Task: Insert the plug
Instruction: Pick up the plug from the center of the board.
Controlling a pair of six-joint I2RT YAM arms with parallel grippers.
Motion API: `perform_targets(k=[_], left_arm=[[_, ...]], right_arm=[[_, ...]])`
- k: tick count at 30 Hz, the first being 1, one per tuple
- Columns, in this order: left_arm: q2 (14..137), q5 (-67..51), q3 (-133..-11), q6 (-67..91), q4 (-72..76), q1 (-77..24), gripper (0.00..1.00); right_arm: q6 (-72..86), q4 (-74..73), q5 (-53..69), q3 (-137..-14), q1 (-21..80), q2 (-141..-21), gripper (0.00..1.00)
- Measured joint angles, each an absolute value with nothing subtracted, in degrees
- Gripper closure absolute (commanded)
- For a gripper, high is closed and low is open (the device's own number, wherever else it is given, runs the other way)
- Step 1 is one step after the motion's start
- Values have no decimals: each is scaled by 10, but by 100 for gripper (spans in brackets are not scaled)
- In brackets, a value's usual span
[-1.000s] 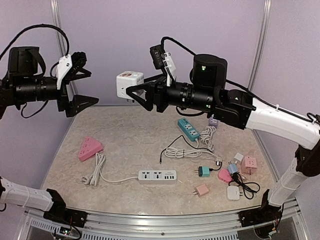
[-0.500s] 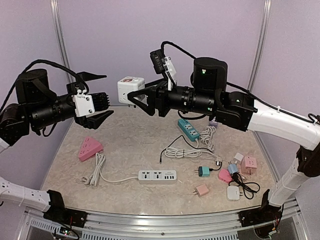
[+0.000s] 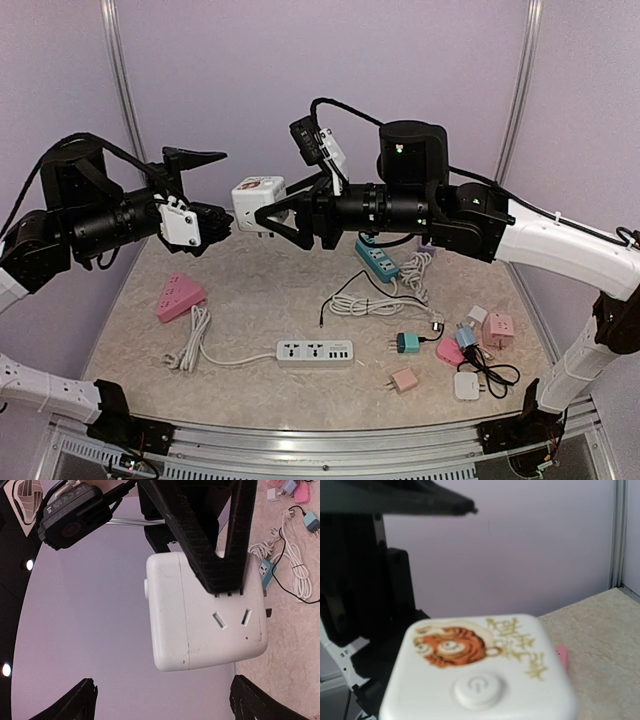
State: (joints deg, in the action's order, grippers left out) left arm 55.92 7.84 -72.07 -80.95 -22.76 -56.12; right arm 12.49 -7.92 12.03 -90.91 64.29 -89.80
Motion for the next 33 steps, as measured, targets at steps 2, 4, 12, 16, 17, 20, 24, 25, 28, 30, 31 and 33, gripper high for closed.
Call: perform_targets(k=[2,4,12,16,17,20,24,25,28,30,31,33], left_arm=[[561,77,-721,-815,-232,-561,9],[561,75,-721,-815,-240,-560,9],[566,59,-721,-815,-254,-568,10],[563,47,-713,-815,-247,-583,18],[562,45,-708,-816,-244,-586,20],[561,37,-701,-816,-237,-587,22],[561,32,-700,-817,-233,-587,28],[561,32,-698,-817,-231,-587,29],[562,32,-697,-817,-224,-587,33],[562,32,-697,-817,-220,-590,35],[562,32,-696,-817,-218,-590,37],[562,32,-695,-815,-215,-593,48]], right_arm=[[125,-79,120,-909,643,-898,100],[125,-79,121,-909,643,-898,100],[129,-79,130,-909,643,-898,100],[130,-78,133,-909,643,-898,100],[131,-78,133,-909,643,-898,100],[131,-78,133,-909,643,-898,100],[132,-77,135,-909,643,-898,100],[132,-77,136,-909,643,-898,100],[133,-74,140,-909,643,-898,100],[135,-73,141,-909,643,-898,100],[135,-72,141,-909,643,-898,100],[136,-69,141,-909,643,-898,100]])
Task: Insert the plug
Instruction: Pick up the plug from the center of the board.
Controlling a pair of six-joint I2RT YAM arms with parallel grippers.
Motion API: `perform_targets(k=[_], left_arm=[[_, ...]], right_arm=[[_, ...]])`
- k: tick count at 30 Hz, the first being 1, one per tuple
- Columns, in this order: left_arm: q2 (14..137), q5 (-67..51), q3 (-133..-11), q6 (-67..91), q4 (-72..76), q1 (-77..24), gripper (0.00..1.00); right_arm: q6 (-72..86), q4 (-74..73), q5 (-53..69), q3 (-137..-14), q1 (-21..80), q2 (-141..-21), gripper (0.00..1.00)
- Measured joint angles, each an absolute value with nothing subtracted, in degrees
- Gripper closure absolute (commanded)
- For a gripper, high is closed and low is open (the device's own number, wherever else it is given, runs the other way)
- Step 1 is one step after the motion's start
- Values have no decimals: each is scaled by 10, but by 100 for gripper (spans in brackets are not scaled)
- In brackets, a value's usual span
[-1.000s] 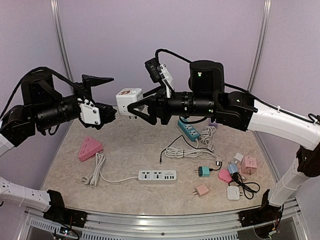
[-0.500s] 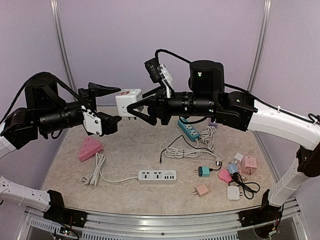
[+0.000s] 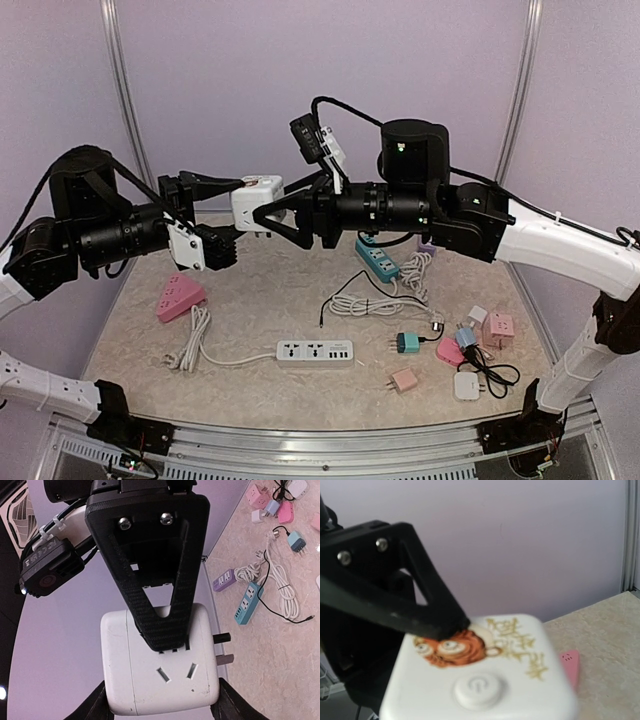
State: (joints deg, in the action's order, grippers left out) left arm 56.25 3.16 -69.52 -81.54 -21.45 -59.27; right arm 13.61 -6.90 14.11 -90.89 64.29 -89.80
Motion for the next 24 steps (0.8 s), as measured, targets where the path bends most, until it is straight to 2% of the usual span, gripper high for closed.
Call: perform_targets(k=[6,7,10,11,13,14,15,24], left_arm=[[560,32,-692,-815,-210,-592,95],[559,32,-689,-816,-208,-592,100],[554,32,-677,-817,-196,-593,100],[552,31,-674,-818,-192,-593,100],[549,30,-667,-821,-186,-593,100],[549,30,-664,-823,-185,-593,100],[548,29,-662,-826,-186,-593,100],[537,24,-613,-944,-227,-593,100]], right_arm=[[137,-67,137,-909,643,-898,100],[136,-67,137,-909,643,-898,100],[135,-70,138,-909,643,-898,100],[133,-72,138,-909,643,-898,92],[131,-77,137,-909,643,-898,48],[130,-81,138,-909,643,-898,17],[129,-87,138,-909,643,-898,2],[114,-244,131,-974,641,-902,0]])
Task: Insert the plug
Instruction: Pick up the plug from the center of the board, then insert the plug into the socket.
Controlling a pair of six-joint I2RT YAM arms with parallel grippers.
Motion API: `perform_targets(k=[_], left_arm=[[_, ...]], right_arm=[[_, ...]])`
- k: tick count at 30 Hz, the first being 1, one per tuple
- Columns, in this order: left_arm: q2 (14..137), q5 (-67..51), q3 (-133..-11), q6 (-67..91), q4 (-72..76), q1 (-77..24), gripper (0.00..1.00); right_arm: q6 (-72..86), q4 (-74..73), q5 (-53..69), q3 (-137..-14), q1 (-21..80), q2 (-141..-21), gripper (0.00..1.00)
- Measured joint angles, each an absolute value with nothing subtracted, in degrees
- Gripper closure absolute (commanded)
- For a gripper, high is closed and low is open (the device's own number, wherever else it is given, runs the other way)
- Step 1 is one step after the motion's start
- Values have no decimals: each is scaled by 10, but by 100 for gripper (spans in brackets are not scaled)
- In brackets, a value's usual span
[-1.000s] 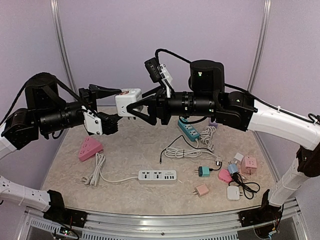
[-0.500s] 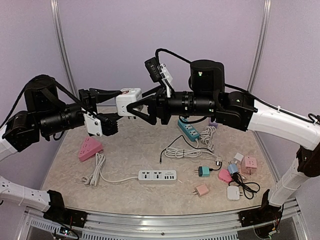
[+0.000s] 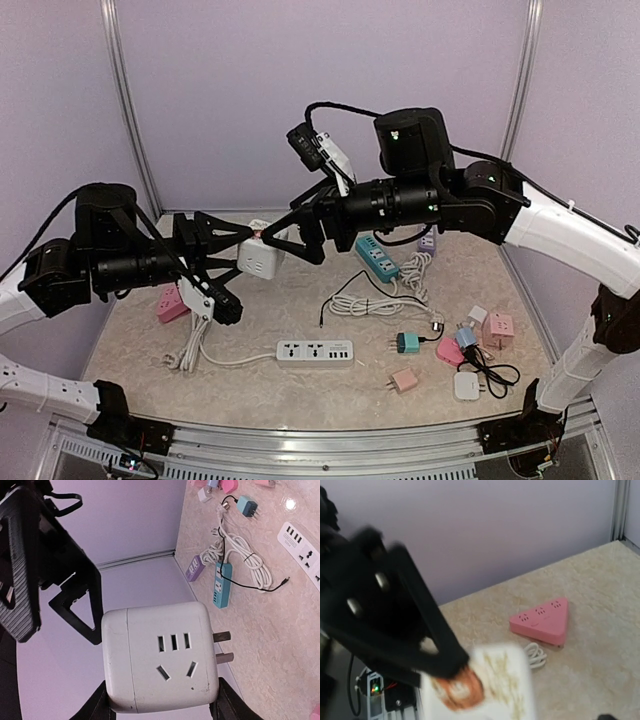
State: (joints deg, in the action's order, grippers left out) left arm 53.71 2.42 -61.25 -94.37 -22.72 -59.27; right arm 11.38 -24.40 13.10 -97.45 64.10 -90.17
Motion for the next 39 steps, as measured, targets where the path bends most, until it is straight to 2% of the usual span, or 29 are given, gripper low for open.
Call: perform_targets(k=[6,9,11,16,19,21,22,23,24,25,26,28,32,35,39], left_arm=[[551,30,-599,-1004,-238,-593,100],[555,30,-599,-1018,-238,-593,100],[555,30,-599,-1023,-238,-593,100],[555,28,-597,-1034,-239,-594,100],[555,27,-595,-1034,-243,-595,100],[554,30,-594,-1032,-247,-595,100],[554,30,-594,-1031,-247,-595,100],[554,31,-594,-1030,-247,-595,79],[554,32,-594,-1028,-247,-595,51],[554,34,-594,-1024,-247,-596,31],[554,36,-594,-1018,-247,-596,21],[555,52,-595,-993,-251,-596,15],[581,80,-653,-875,-345,-566,13],[605,73,-693,-778,-433,-481,13],[625,85,-649,-682,-526,-363,15]], right_arm=[[106,-316,147,-1046,641,-956,2],[96,-351,156,-1075,642,-993,6],[88,-371,161,-1096,643,-1016,12],[72,-396,163,-1102,644,-1034,44],[62,-402,161,-1107,644,-1039,73],[59,-403,159,-1108,644,-1040,98],[59,-402,158,-1107,644,-1040,100],[59,-402,158,-1107,644,-1040,100],[60,-402,158,-1107,644,-1040,100],[63,-401,156,-1107,644,-1040,100],[69,-401,154,-1107,644,-1040,100],[91,-396,136,-1103,643,-1040,100],[185,-386,51,-1054,633,-1031,100],[270,-369,-19,-976,616,-1015,100],[352,-355,-86,-890,603,-1006,100]])
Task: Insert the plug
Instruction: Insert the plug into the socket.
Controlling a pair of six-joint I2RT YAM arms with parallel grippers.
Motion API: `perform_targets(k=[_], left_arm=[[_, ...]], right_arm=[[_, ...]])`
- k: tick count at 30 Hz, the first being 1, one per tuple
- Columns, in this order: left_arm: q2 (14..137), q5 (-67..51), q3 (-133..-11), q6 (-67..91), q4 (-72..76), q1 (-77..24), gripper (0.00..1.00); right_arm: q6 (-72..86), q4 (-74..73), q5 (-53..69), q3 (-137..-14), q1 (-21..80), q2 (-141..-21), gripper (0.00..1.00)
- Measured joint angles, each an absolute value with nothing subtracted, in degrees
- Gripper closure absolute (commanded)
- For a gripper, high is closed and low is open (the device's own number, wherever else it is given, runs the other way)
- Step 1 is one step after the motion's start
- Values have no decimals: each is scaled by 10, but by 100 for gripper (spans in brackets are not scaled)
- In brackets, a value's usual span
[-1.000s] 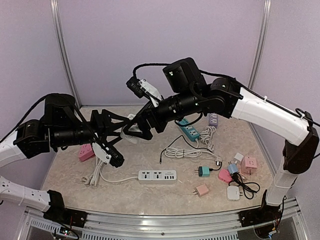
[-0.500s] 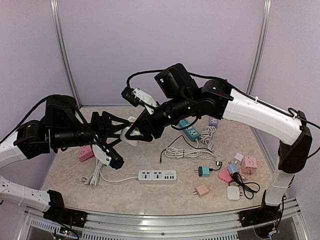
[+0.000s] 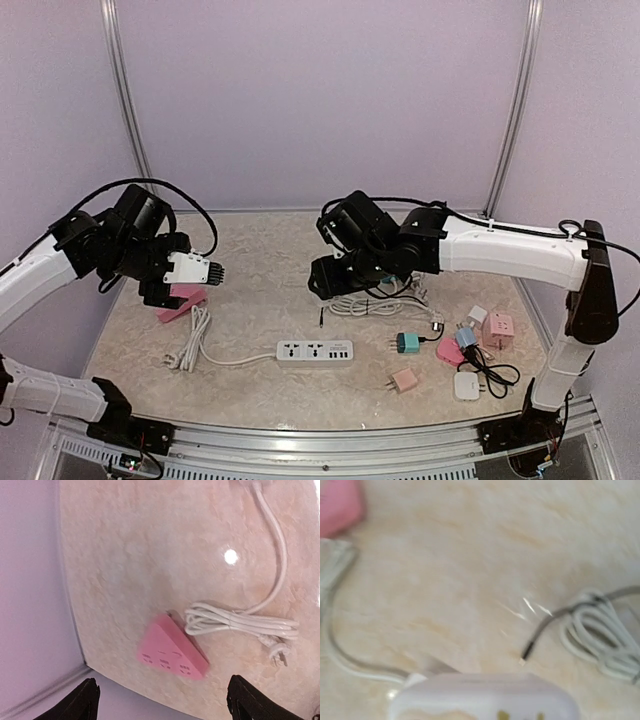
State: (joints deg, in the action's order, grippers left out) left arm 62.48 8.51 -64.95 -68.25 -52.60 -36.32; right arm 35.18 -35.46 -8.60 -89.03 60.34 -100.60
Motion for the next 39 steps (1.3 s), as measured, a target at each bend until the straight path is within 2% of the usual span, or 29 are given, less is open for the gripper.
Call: perform_targets(k=[4,8,10,12,18,24,27,29,34,39], left_arm=[[702,86,-615,-567,-617,-271,17],[798,38,-614,-431,-635,-204,19],[810,12,-603,-390,-616,-193,25],[801,-2,-568,-377,-572,-191,31],[819,4,-509,-399,-459,-172,35],[915,-73,-638,-345,-435,-139,43],[941,-115,-660,-301,-409,-131,57],[959,-119,-659,-285,-408,-130,61],[1004,-121,-646,-274,-407,-131,63],[992,-131,-598,-272,-387,-132,66]], right_arm=[[392,-353,-119,-864,604,-1006,100],[406,-344,-140,-865,604,-1006,100],[409,-343,-146,-865,604,-1006,100],[410,-343,-148,-865,604,-1007,100],[415,-343,-148,-865,604,-1013,100],[417,-344,-148,-865,604,-1013,100],[420,-345,-149,-865,604,-1013,100],[421,-345,-149,-865,604,-1013,100],[434,-346,-149,-865,605,-1015,100],[477,-344,-161,-853,618,-1017,100]])
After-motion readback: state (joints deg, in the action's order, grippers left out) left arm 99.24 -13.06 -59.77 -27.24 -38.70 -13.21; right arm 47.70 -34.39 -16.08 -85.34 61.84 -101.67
